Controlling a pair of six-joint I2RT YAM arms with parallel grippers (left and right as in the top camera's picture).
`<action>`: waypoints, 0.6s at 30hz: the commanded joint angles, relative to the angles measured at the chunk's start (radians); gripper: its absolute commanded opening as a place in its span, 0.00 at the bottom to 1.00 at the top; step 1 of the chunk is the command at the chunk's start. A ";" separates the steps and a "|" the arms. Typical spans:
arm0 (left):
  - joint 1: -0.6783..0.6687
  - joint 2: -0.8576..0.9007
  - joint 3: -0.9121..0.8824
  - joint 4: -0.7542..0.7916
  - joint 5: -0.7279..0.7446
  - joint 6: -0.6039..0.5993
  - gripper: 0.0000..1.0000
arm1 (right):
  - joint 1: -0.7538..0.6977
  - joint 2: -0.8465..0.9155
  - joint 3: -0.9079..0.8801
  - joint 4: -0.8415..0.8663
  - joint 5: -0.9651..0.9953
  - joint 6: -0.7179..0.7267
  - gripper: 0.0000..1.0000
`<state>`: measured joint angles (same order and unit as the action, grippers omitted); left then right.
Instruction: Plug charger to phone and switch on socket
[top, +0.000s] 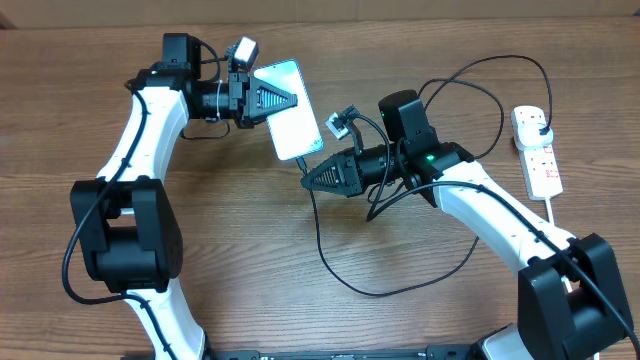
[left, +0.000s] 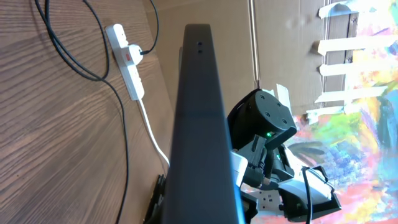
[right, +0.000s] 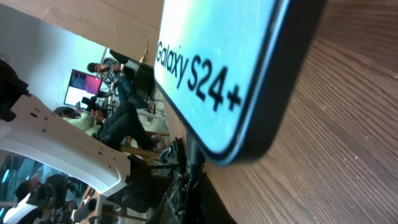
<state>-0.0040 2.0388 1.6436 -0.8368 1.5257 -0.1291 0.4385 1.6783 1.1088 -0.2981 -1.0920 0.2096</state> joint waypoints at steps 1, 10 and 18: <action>0.017 -0.006 0.015 0.004 0.035 -0.006 0.04 | -0.008 -0.013 0.003 -0.011 -0.003 -0.024 0.04; 0.014 -0.006 0.015 0.003 0.034 -0.006 0.04 | -0.026 -0.013 0.003 -0.018 -0.054 -0.059 0.04; 0.001 -0.006 0.015 -0.002 0.010 -0.006 0.04 | -0.026 -0.013 0.003 -0.016 -0.054 -0.059 0.04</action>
<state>0.0097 2.0388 1.6436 -0.8368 1.5246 -0.1291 0.4179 1.6783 1.1088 -0.3164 -1.1267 0.1642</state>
